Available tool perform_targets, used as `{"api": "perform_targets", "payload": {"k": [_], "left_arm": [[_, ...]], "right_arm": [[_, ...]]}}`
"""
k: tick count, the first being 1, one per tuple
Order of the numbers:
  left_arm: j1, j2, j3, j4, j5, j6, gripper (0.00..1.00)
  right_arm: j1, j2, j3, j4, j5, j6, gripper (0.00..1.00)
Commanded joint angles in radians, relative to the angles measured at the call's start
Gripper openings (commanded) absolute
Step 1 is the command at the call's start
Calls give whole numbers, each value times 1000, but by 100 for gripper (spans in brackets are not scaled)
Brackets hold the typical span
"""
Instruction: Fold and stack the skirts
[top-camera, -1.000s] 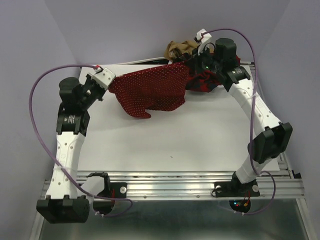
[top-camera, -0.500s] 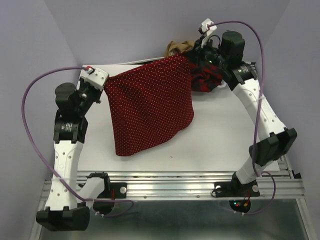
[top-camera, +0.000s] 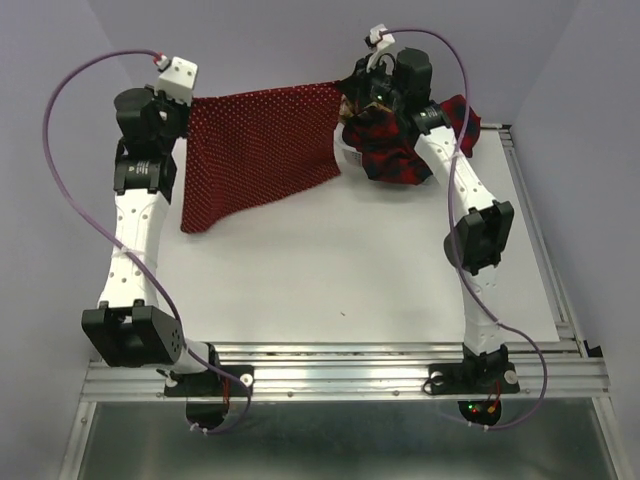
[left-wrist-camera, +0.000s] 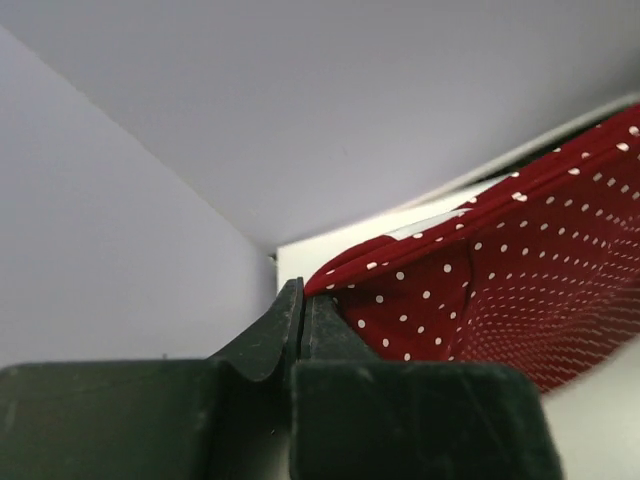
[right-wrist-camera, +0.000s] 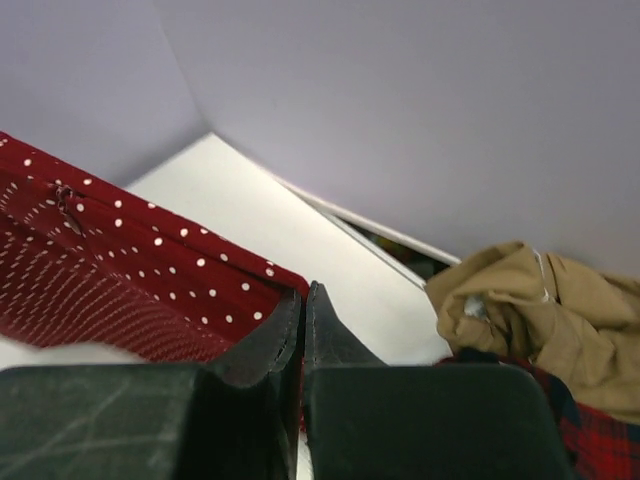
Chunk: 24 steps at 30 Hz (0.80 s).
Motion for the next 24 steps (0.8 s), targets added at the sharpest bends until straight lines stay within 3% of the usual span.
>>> {"api": "perform_targets", "payload": {"k": [1, 4, 9, 12, 14, 18, 19, 22, 24], "left_arm": [[105, -103, 99, 134, -164, 49, 0], [108, -214, -31, 159, -42, 127, 0], [93, -424, -447, 128, 145, 271, 0], [55, -514, -655, 29, 205, 389, 2], [15, -589, -758, -109, 292, 493, 9], [-34, -734, -827, -341, 424, 627, 42], [-34, -795, -825, -441, 457, 655, 59], [-36, -910, -819, -583, 519, 750, 89], [-36, -946, -816, -600, 511, 762, 92]], "right_arm": [[-55, -227, -117, 318, 100, 66, 1], [-55, -301, -262, 367, 22, 72, 1], [-55, -338, -488, 308, -142, -33, 1], [-55, -367, -676, 257, -175, -147, 1], [-55, -396, -840, 191, -173, -240, 1], [-55, -565, -1107, 147, -172, -423, 1], [-55, -649, -1220, 99, -190, -492, 1], [-55, -784, -1370, -14, -228, -586, 3], [-55, -820, -1409, -65, -230, -638, 43]]}}
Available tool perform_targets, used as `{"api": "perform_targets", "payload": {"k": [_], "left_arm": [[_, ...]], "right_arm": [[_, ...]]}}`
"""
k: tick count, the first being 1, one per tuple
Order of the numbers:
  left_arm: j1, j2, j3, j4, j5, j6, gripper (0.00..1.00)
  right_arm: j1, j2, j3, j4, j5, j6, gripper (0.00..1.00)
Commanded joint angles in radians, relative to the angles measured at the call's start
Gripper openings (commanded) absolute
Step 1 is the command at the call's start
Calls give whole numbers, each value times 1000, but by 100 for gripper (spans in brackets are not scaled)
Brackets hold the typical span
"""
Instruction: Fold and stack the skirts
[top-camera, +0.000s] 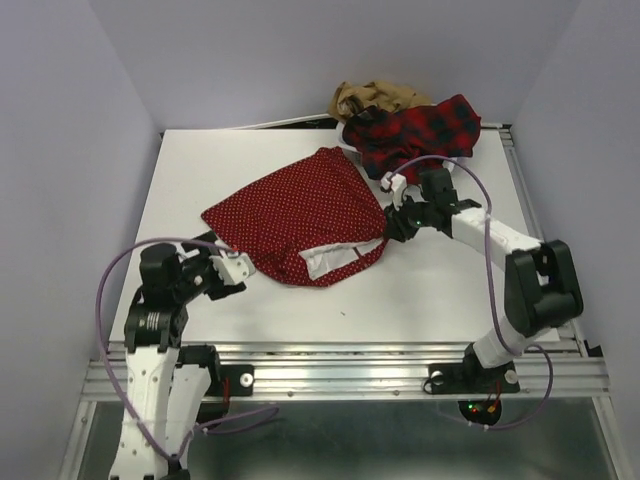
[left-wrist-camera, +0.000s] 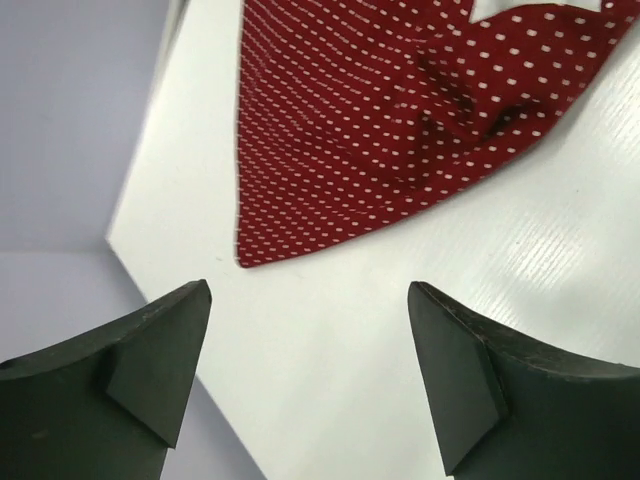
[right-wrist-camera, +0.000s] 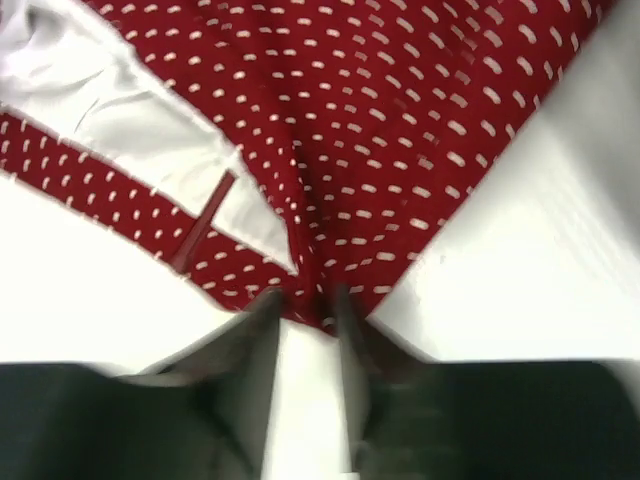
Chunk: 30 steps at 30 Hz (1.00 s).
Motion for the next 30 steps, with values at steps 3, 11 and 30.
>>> {"api": "perform_targets", "payload": {"k": [3, 11, 30], "left_arm": [[-4, -100, 57, -144, 76, 94, 95], [-44, 300, 189, -33, 41, -165, 72], [-527, 995, 536, -81, -50, -510, 61]], "right_arm": [[8, -233, -52, -158, 0, -260, 84], [8, -179, 75, -250, 64, -133, 85], [8, 272, 347, -415, 145, -62, 53]]}}
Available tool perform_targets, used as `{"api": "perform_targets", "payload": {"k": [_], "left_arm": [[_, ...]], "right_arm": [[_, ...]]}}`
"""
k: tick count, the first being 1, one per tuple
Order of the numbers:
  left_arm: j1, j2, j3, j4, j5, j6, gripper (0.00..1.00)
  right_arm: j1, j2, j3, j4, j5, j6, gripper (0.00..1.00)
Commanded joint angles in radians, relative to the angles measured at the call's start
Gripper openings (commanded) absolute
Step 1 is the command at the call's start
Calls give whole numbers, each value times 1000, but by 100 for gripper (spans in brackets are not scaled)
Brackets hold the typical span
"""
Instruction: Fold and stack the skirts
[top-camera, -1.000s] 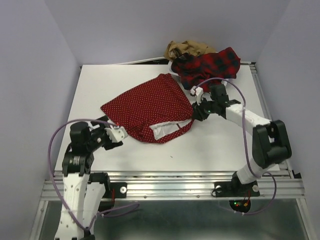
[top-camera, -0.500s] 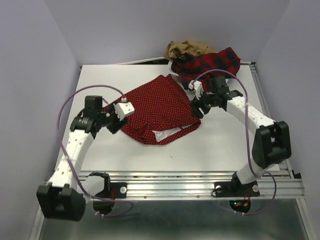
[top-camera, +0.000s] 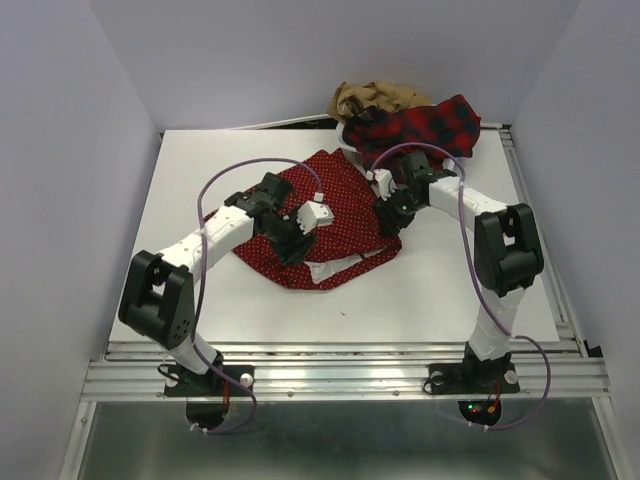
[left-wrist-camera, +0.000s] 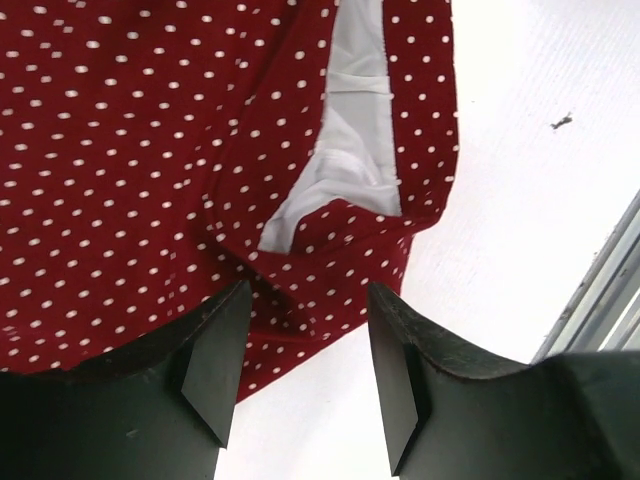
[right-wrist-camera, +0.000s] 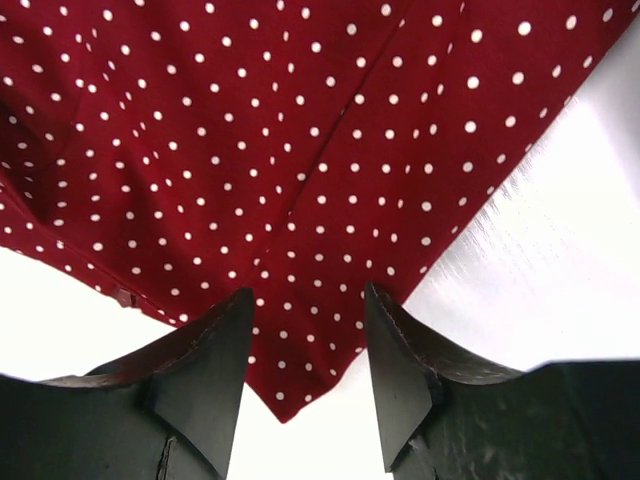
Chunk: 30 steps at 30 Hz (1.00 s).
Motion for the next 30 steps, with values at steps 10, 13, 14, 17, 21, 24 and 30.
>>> {"api": "perform_targets", "payload": {"k": [10, 13, 14, 17, 21, 24, 30], "left_arm": [[-69, 85, 19, 7, 23, -104, 40], [-74, 96, 6, 5, 9, -102, 30], [-77, 85, 3, 4, 9, -101, 19], [-84, 44, -3, -13, 23, -73, 0], [-123, -117, -18, -56, 51, 3, 0], [-204, -195, -59, -114, 41, 85, 0], [-385, -182, -208, -214, 13, 212, 0]], "right_arm": [[0, -7, -45, 4, 67, -14, 49], [0, -7, -43, 7, 70, -12, 49], [0, -9, -42, 6, 69, -11, 49], [0, -12, -43, 9, 70, -12, 49], [0, -15, -37, 9, 79, -14, 48], [0, -19, -29, 7, 92, -12, 47], [0, -45, -23, -6, 107, -9, 46]]}}
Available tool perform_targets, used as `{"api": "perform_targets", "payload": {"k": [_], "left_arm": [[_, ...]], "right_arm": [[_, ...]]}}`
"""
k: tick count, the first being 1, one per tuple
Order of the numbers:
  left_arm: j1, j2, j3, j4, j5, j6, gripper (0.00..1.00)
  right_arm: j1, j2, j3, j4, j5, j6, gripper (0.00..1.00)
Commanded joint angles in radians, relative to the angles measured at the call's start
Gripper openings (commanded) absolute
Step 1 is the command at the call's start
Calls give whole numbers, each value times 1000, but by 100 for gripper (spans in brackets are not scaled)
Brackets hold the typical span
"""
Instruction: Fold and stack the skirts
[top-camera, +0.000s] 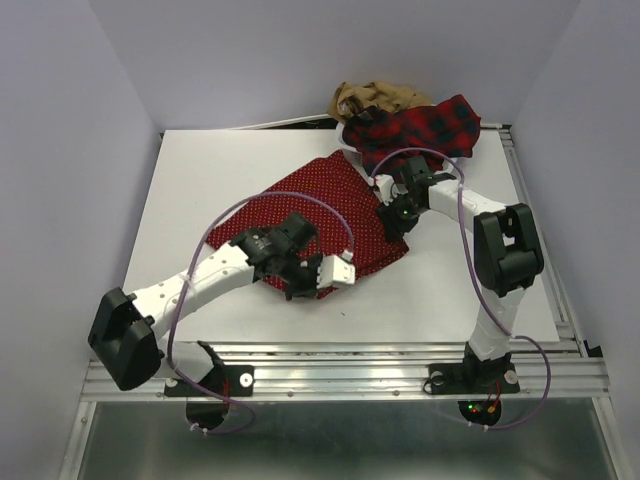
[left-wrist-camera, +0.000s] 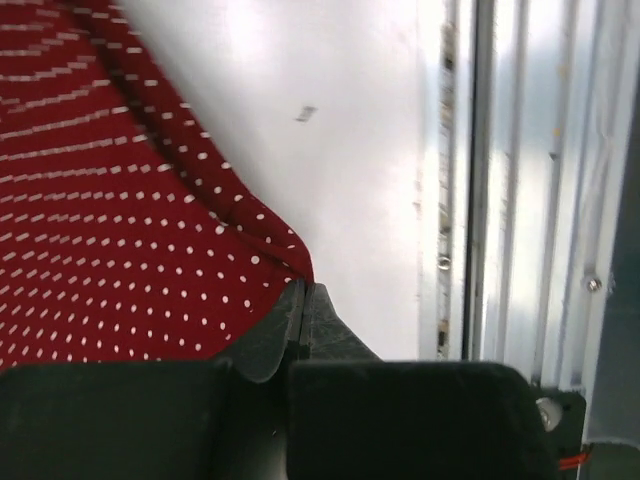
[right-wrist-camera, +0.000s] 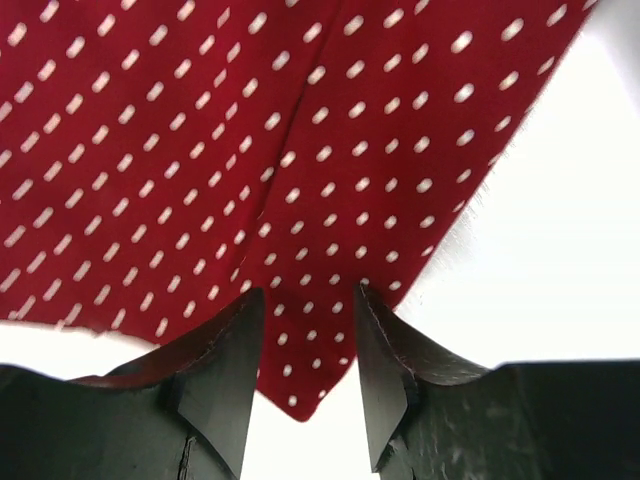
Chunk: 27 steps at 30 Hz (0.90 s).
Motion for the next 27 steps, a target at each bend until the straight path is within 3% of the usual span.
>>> {"api": "perform_targets", "payload": {"k": [1, 3, 4, 6, 8, 13, 16, 23, 27], "left_arm": [[-138, 63, -121, -124, -29, 123, 8], [-158, 87, -132, -110, -61, 114, 28], [-160, 85, -129, -96, -67, 87, 52], [-160, 55, -112, -64, -89, 65, 70], [-157, 1, -91, -21, -106, 13, 79], [-36, -85, -26, 107, -112, -122, 84], [117, -55, -17, 121, -116, -150, 85], [395, 129, -49, 108, -175, -188, 70], [460, 171, -120, 137, -331, -167, 63]], "right_arm": [[0, -49, 14, -7, 24, -7, 46], [0, -58, 18, -15, 33, -14, 46], [0, -63, 18, -18, 47, -17, 46], [0, -73, 18, -18, 58, -26, 48], [0, -86, 18, -18, 68, -23, 49], [0, -115, 36, -50, 3, 25, 50], [9, -101, 24, -61, -8, 13, 50], [9, -37, -65, -9, 108, -81, 48], [9, -31, -127, 42, 206, -101, 47]]}}
